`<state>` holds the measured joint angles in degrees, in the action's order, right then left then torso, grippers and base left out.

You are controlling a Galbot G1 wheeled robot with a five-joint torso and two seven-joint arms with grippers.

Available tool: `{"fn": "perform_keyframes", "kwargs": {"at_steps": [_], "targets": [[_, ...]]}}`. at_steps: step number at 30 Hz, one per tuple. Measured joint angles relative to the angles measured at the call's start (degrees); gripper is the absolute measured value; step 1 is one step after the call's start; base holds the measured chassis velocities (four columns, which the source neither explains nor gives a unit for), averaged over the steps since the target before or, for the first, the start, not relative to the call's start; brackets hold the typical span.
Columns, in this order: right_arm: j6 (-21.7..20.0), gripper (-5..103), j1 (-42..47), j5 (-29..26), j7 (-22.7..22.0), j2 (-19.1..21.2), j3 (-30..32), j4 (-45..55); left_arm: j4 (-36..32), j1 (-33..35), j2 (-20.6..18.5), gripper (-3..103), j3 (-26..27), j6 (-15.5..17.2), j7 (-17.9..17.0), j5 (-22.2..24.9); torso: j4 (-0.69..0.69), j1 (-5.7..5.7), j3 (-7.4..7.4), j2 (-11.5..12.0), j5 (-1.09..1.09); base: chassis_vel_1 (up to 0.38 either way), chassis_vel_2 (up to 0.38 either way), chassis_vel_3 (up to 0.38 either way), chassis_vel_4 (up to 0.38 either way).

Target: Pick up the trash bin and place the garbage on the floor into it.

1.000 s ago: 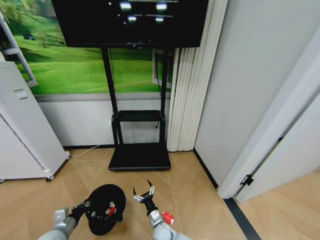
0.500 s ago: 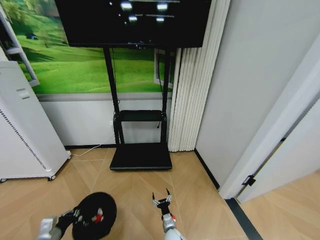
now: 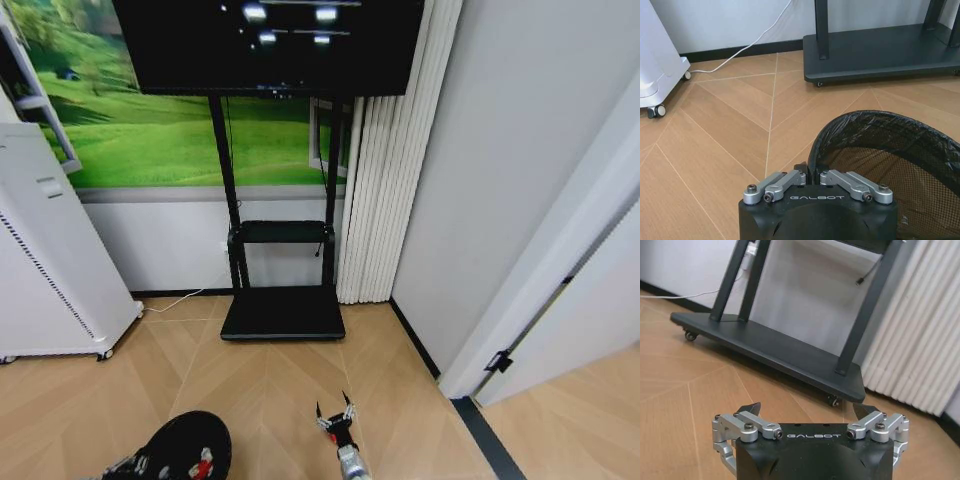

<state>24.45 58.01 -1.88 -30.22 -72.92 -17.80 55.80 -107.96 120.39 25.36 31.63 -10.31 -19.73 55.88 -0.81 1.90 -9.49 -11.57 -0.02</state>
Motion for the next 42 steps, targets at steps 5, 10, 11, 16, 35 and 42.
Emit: {"fn": "perform_keyframes", "kwargs": {"at_steps": [5,10,11,16,35,42], "targets": [[3.2,100,-3.8,1.5,3.9,7.0,-5.0,-1.8,0.6,0.2,1.5,7,0.1,-0.1,0.7,-0.9,0.01,0.0,0.0,0.0,0.0,0.0,0.0,0.0,0.0],[7.5,100,-4.4,5.7,8.5,11.9,-6.8,-5.6,1.8,-0.7,3.5,7,-1.1,-0.7,2.2,-1.9,-0.02,0.0,0.0,0.0,0.0,0.0,0.0,0.0,0.0],[8.1,100,-4.4,7.1,9.1,11.9,-6.8,-6.7,2.0,-0.9,3.6,7,-1.4,-0.8,2.3,-2.1,-0.02,0.0,0.0,0.0,-0.01,0.0,0.0,0.0,0.0],[8.5,100,-4.7,10.2,10.2,10.7,-7.1,-9.3,3.1,-1.8,4.0,7,-2.4,-0.9,3.0,-2.3,-0.01,0.0,0.0,0.0,0.02,0.0,0.0,0.0,0.0],[10.3,100,-7.1,9.7,14.6,5.1,-10.4,-15.7,3.6,9.0,4.2,7,3.8,-1.3,4.2,-4.4,0.0,0.0,0.0,0.0,0.02,0.0,0.0,0.0,0.0],[10.3,100,-7.1,4.5,17.0,4.6,-11.6,-17.3,3.5,9.3,2.7,7,4.0,-1.3,3.5,-2.6,0.0,0.01,0.0,0.0,0.02,0.0,0.0,0.0,0.0]]}}
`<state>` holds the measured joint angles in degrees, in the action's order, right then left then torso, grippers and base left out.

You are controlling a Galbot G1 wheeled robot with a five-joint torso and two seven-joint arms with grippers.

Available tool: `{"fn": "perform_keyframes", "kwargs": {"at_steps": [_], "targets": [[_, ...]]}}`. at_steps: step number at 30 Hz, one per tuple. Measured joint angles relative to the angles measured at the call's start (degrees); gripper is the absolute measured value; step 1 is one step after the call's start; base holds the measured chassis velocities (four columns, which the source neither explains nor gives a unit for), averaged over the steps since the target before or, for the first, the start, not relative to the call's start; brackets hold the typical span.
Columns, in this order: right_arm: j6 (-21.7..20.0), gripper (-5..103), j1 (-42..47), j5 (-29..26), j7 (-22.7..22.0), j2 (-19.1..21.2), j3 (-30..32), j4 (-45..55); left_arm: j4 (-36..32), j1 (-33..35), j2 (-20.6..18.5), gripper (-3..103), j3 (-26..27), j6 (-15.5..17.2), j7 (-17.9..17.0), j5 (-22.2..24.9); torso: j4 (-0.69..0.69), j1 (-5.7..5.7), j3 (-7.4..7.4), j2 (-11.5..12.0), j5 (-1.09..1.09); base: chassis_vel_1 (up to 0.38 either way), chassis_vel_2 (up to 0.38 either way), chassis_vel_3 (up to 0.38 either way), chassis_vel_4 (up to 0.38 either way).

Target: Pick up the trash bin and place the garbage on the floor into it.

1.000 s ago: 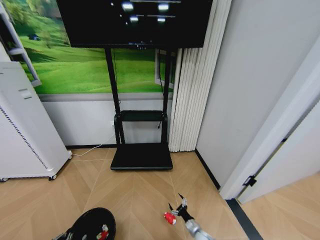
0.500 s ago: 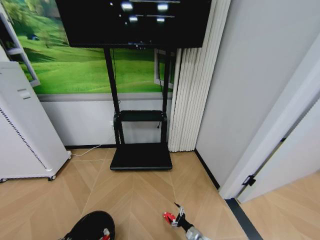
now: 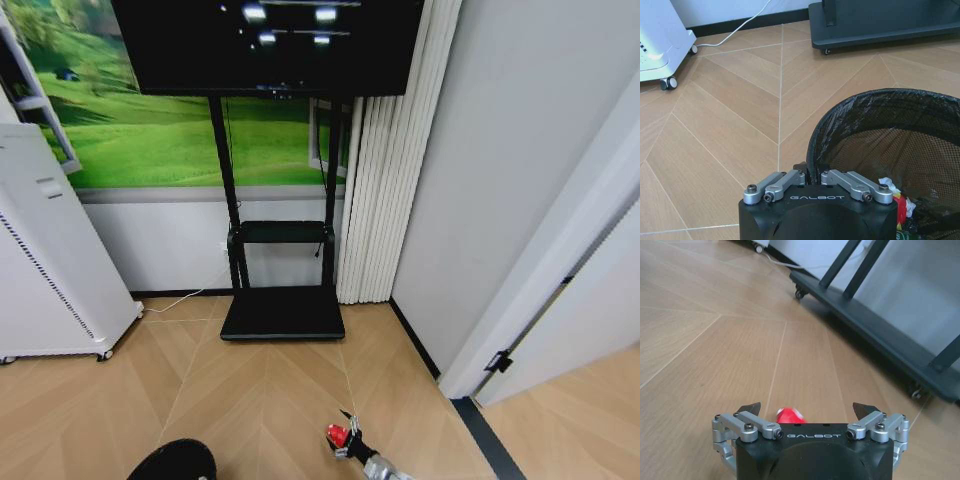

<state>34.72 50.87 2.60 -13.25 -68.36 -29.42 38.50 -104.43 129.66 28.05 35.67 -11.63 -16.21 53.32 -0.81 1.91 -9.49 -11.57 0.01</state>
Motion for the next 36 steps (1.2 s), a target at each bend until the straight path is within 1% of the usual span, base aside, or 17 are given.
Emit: {"fn": "perform_keyframes", "kwargs": {"at_steps": [2,3,4,6,7,9,13,15,18,19,21,22,23,26,30,36], "targets": [[-0.2,100,0.1,-3.5,1.7,-0.3,-0.3,-0.9,0.1,-0.4,-0.8,7,-0.4,0.0,-0.2,0.6,0.01,0.0,0.0,0.0,-0.02,0.0,0.0,0.0,0.0],[-0.2,100,0.1,-3.5,1.7,-0.3,-0.3,-0.9,0.1,-0.4,-0.8,7,-0.4,0.0,-0.2,0.6,0.01,0.0,0.0,0.0,-0.02,0.0,0.0,0.0,0.0],[-0.5,100,0.3,-5.3,2.7,0.2,-0.7,-0.7,0.3,-0.6,-1.2,7,-0.6,0.1,-0.2,0.9,0.0,0.0,0.0,0.0,-0.01,0.0,0.0,0.0,0.0],[-0.7,100,0.4,-7.1,4.1,0.6,-1.2,-0.6,0.6,-1.3,-1.9,7,-1.2,0.1,-0.4,1.5,0.0,0.0,0.0,0.0,-0.01,0.0,0.0,0.0,0.0],[-0.7,100,0.4,-7.1,4.1,0.6,-1.2,-0.6,0.6,-1.3,-1.9,7,-1.2,0.1,-0.4,1.5,0.0,0.0,0.0,0.0,-0.01,0.0,0.0,0.0,0.0],[-1.1,100,0.3,-9.3,5.2,0.7,-2.0,-0.6,0.3,-1.3,-2.4,7,-1.4,0.1,-0.7,2.1,0.0,0.0,0.0,0.0,-0.02,0.0,0.0,0.0,0.0],[-1.2,100,0.2,-10.3,6.2,0.7,-2.2,-0.7,0.0,0.0,-2.9,7,-0.5,0.1,-0.7,2.3,0.0,0.0,0.0,0.0,0.04,0.0,0.0,0.0,0.0],[-1.1,100,-0.2,-11.2,7.4,-0.2,-2.3,-2.0,-0.2,1.5,-3.2,7,0.9,0.2,-0.5,2.4,-0.01,0.0,0.0,0.0,-0.01,0.0,0.0,0.0,0.0],[-1.1,100,-0.8,-12.3,8.4,-0.8,-2.3,-2.9,-0.2,1.9,-3.5,7,1.4,0.2,-0.5,2.6,0.0,0.0,0.0,0.0,0.0,0.0,0.0,0.0,0.0],[-1.1,100,-0.8,-12.3,8.4,-0.8,-2.3,-2.9,-0.2,1.9,-3.5,7,1.4,0.2,-0.5,2.6,0.0,0.0,0.0,0.0,0.0,0.0,0.0,0.0,0.0],[-1.1,100,-1.5,-14.0,9.8,-0.9,-2.5,-3.4,-0.3,1.9,-3.8,7,1.3,0.2,-0.5,2.8,0.0,0.0,0.0,0.0,0.0,0.0,0.0,0.0,0.0],[-1.1,102,-1.7,-14.6,10.3,-1.0,-2.6,-3.7,-0.3,1.6,-3.8,7,1.0,0.2,-0.6,2.9,0.0,0.0,0.0,0.0,-0.02,0.0,0.0,0.0,0.0],[-1.1,100,-2.1,-15.5,10.7,-1.1,-2.6,-4.0,-0.3,1.3,-3.9,7,0.6,0.2,-0.6,3.0,0.0,0.0,0.0,0.0,-0.03,0.0,0.0,0.0,0.0],[-1.2,99,-2.8,-16.9,11.8,-1.1,-2.6,-5.2,-0.5,1.2,-3.9,7,0.0,0.2,-0.7,3.1,0.0,0.0,0.0,0.0,-0.01,0.0,0.0,0.0,0.0],[-1.2,99,-3.1,-17.7,12.7,-1.0,-2.1,-6.3,-0.4,1.2,-3.9,7,0.0,0.2,-0.6,3.1,0.0,0.0,0.0,0.0,-0.01,0.0,0.0,0.0,0.0],[-1.2,95,-2.9,-18.7,13.8,-1.4,-1.5,-7.3,-0.4,0.2,-5.0,7,-0.9,0.2,-0.7,4.0,0.0,0.0,0.0,0.0,-0.02,0.0,0.0,0.0,0.0]]}}
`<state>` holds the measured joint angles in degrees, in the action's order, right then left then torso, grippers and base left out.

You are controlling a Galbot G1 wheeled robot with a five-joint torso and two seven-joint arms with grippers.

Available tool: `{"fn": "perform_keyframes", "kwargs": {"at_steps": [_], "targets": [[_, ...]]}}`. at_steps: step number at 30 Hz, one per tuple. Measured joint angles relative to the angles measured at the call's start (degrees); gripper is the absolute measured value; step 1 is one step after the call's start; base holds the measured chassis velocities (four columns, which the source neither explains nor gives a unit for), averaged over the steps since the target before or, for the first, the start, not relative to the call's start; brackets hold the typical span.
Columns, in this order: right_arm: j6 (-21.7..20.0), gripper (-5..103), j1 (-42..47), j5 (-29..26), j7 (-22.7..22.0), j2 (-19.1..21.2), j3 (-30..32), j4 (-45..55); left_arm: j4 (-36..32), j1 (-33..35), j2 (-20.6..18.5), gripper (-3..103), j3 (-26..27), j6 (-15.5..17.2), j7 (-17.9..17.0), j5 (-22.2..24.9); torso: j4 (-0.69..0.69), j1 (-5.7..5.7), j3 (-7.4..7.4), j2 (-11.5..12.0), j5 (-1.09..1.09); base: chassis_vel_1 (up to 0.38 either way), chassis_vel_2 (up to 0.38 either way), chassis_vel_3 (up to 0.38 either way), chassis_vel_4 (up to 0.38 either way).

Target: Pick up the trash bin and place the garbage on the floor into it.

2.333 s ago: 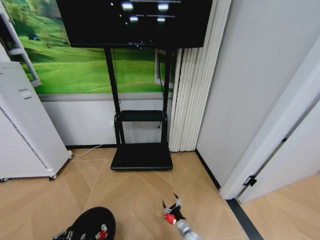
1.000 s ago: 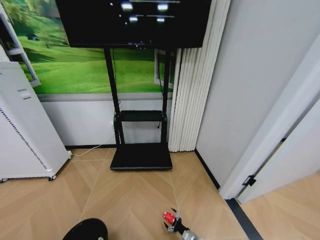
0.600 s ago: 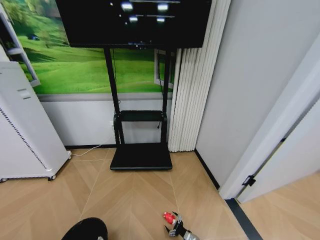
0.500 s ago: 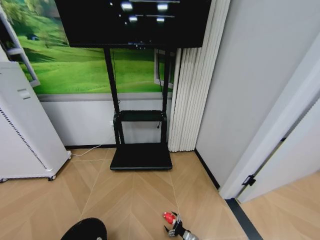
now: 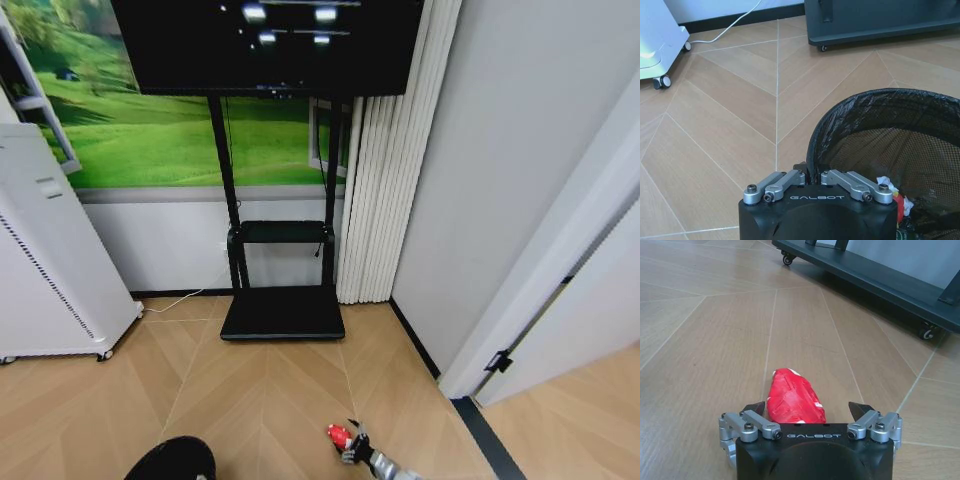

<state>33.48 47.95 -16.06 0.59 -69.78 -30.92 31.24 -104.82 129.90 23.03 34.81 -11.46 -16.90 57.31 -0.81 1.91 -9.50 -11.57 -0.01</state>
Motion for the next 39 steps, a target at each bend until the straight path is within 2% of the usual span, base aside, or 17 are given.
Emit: {"fn": "perform_keyframes", "kwargs": {"at_steps": [3,5,6,8,9,11,12,15,26,28,29,31,32,34,35,37,39], "targets": [[0.0,94,0.1,0.0,0.2,-0.2,0.1,-0.1,-0.2,-0.3,-0.3,7,-0.2,0.0,-0.1,0.3,0.0,0.0,0.0,0.0,0.01,0.0,0.0,0.0,0.0],[0.0,84,0.2,0.0,0.7,-0.3,0.5,-0.6,-0.2,-0.2,-0.4,7,-0.2,0.0,-0.1,0.3,-0.01,0.0,0.0,0.0,0.02,0.0,0.0,0.0,0.0],[0.0,84,0.2,0.0,0.7,-0.3,0.5,-0.6,-0.2,-0.2,-0.4,7,-0.2,0.0,-0.1,0.3,-0.01,0.0,0.0,0.0,0.02,0.0,0.0,0.0,0.0],[0.1,74,0.2,0.1,1.1,-0.4,0.9,-0.9,-0.1,-0.2,-0.4,7,-0.2,0.0,-0.1,0.3,0.0,0.0,0.0,0.0,0.02,0.0,0.0,0.0,0.0],[0.1,74,0.2,0.1,1.1,-0.4,0.9,-0.9,-0.1,-0.2,-0.4,7,-0.2,0.0,-0.1,0.3,0.0,0.0,0.0,0.0,0.02,0.0,0.0,0.0,0.0],[0.2,63,0.4,0.1,1.4,-0.4,1.2,-0.9,-0.1,-0.3,-0.4,7,-0.3,0.0,0.0,0.3,0.0,0.0,0.0,0.0,0.02,0.0,0.0,0.0,0.0],[0.2,63,0.4,0.1,1.4,-0.4,1.2,-0.9,-0.1,-0.3,-0.4,7,-0.3,0.0,0.0,0.3,0.0,0.0,0.0,0.0,0.02,0.0,0.0,0.0,0.0],[0.5,51,0.6,0.1,1.8,-0.3,1.7,-0.9,-0.1,-0.4,-0.6,7,-0.4,0.0,0.0,0.3,0.0,0.0,0.0,0.0,0.01,0.0,0.0,0.0,0.0],[0.9,51,1.3,-0.7,1.2,1.5,1.7,2.2,-1.3,1.1,-1.0,7,1.4,0.1,-0.1,0.9,0.0,0.0,0.0,0.0,0.03,0.0,0.0,0.0,0.0],[0.9,51,0.9,-1.9,0.6,3.5,1.0,4.2,-2.0,3.2,-2.3,7,4.7,0.3,-0.2,2.0,0.0,0.0,0.0,0.0,0.02,0.0,0.0,0.0,0.0],[0.9,51,0.9,-1.9,0.6,3.5,1.0,4.2,-2.0,3.2,-2.3,7,4.7,0.3,-0.2,2.0,0.0,0.0,0.0,0.0,0.02,0.0,0.0,0.0,0.0],[1.0,51,-0.6,-2.8,-0.5,7.1,-0.5,7.2,-2.9,6.6,-4.9,7,10.3,0.3,-0.5,4.5,-0.01,0.0,0.0,0.0,0.02,0.0,0.0,0.0,0.0],[1.0,51,-0.6,-2.8,-0.5,7.1,-0.5,7.2,-2.9,6.6,-4.9,7,10.3,0.3,-0.5,4.5,-0.01,0.0,0.0,0.0,0.02,0.0,0.0,0.0,0.0],[1.2,51,-1.8,-3.6,-1.8,9.4,-1.5,9.7,-3.9,10.5,-7.2,7,15.3,0.5,-0.8,7.0,-0.02,0.0,-0.01,0.0,0.04,0.0,0.0,0.0,0.0],[1.2,51,-1.8,-3.6,-1.8,9.4,-1.5,9.7,-3.9,10.5,-7.2,7,15.3,0.5,-0.8,7.0,-0.02,0.0,-0.01,0.0,0.04,0.0,0.0,0.0,0.0],[1.7,51,-3.1,-4.1,-2.9,11.4,-1.8,12.0,-5.6,15.3,-10.3,7,21.5,0.6,-1.4,10.3,0.01,0.01,0.0,0.0,-0.03,0.0,0.0,0.0,0.0],[1.8,51,-3.4,-4.3,-3.1,12.0,-1.8,12.7,-5.9,15.4,-11.2,7,22.2,0.7,-1.8,11.4,-0.01,0.01,-0.01,0.0,0.0,0.0,0.0,0.0,0.0]]}}
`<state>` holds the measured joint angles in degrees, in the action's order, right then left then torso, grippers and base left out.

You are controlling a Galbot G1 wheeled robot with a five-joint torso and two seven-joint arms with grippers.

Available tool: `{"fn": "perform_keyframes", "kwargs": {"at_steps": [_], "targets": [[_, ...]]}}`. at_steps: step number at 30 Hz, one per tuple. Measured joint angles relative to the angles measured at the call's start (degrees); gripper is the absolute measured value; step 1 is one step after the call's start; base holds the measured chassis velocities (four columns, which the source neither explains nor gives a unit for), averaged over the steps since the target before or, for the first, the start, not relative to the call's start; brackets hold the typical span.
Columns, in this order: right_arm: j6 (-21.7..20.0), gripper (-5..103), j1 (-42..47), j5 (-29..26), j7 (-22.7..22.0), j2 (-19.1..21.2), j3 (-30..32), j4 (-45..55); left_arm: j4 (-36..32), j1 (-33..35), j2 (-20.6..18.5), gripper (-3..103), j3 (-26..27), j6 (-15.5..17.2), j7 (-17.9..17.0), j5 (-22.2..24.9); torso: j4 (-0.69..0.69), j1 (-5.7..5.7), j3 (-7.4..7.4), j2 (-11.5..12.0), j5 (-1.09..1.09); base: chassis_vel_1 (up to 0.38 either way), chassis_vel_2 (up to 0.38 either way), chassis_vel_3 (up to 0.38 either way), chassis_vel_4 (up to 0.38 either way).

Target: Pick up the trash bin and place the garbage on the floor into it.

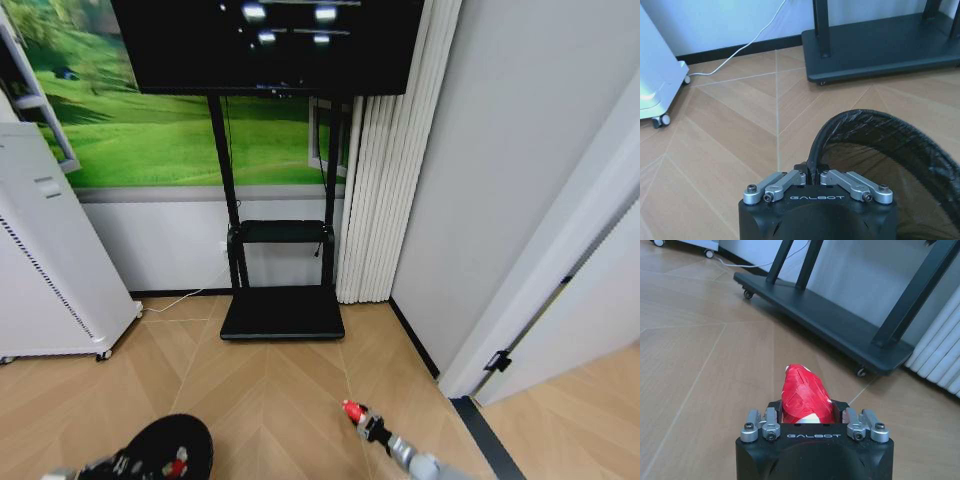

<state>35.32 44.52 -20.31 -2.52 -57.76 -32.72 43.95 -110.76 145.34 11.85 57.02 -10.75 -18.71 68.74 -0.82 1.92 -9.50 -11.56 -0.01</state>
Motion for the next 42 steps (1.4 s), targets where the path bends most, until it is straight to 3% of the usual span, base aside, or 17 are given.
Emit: {"fn": "perform_keyframes", "kwargs": {"at_steps": [7,19,21,24,38,42], "targets": [[0.4,51,0.7,-0.2,-1.1,4.1,1.8,8.3,-0.7,-2.4,-4.6,7,-0.6,0.2,-2.7,4.2,0.0,0.0,0.0,0.0,0.03,0.0,0.0,0.0,0.0],[-0.5,51,2.4,0.7,-3.3,9.1,4.0,22.1,4.0,-7.5,-10.5,7,-2.8,0.5,-2.8,8.5,0.0,-0.01,0.01,0.0,0.01,0.0,0.0,0.0,0.0],[-0.5,51,3.0,1.6,-4.0,10.1,4.9,25.5,5.3,-11.1,-12.7,7,-6.5,0.5,-2.7,9.8,0.02,-0.01,0.01,0.0,0.02,0.0,0.0,0.0,0.0],[-1.2,51,4.2,2.2,-4.8,11.0,6.2,30.4,6.1,-13.1,-15.6,7,-7.9,0.5,-2.7,11.3,0.01,-0.01,0.01,0.0,0.01,0.0,0.0,0.0,0.0],[-1.3,51,5.1,4.6,-4.9,10.6,7.2,35.9,8.8,-13.9,-27.4,7,-4.9,0.3,-0.6,17.2,0.0,-0.01,0.01,0.0,0.0,0.0,0.0,0.0,0.0],[-1.3,51,5.0,5.2,-5.0,10.3,7.4,37.2,8.4,-13.3,-32.3,7,-3.8,0.5,-1.1,18.8,0.0,0.0,0.0,0.0,0.0,0.0,0.0,0.0,0.0]]}}
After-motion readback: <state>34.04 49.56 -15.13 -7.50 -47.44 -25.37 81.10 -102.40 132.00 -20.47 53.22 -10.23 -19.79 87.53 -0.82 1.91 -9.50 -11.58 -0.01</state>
